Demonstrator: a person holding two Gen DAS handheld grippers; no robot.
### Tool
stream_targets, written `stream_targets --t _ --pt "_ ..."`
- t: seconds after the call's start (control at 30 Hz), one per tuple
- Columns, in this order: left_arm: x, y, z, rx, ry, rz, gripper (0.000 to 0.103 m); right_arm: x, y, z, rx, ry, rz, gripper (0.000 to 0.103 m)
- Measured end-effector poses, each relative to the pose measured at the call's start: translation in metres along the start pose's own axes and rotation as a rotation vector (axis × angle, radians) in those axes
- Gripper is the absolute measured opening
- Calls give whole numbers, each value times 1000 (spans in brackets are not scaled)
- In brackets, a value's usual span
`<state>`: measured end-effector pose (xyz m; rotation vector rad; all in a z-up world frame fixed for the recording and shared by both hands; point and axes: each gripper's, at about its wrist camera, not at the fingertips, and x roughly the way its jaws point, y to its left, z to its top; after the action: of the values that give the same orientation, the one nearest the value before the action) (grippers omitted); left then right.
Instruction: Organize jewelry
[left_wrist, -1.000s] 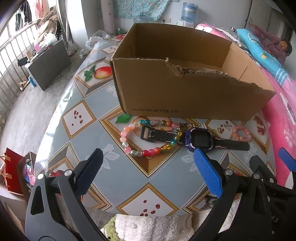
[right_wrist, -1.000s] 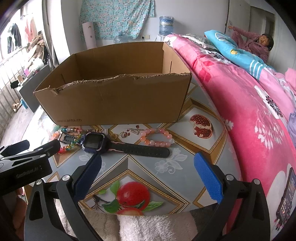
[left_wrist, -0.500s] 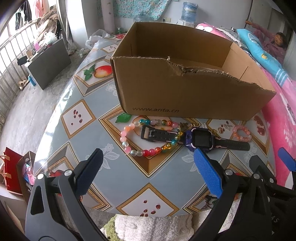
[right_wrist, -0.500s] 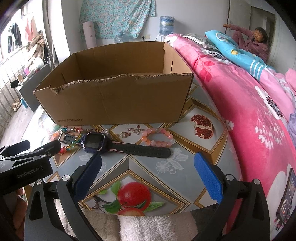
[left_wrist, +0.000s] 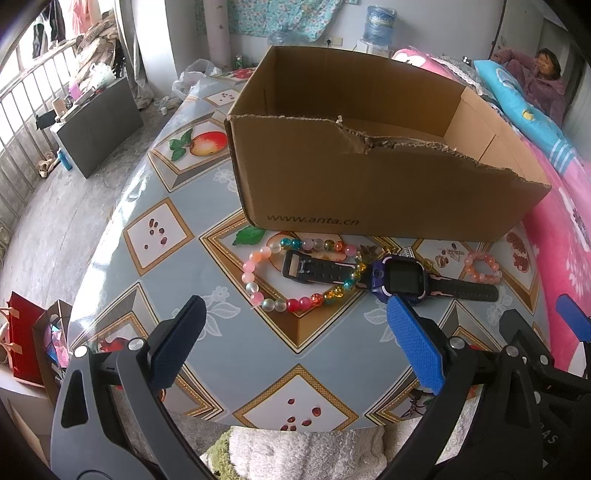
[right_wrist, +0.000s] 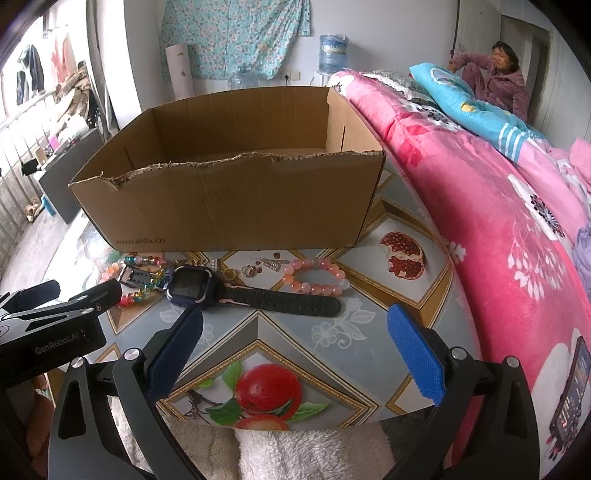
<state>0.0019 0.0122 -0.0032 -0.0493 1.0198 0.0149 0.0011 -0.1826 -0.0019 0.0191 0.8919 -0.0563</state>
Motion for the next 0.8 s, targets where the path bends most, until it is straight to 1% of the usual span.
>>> stream_targets --t 0.8 --pt "-1 1 -1 -6 0 2 95 -2 1 2 -12 -17 -2 98"
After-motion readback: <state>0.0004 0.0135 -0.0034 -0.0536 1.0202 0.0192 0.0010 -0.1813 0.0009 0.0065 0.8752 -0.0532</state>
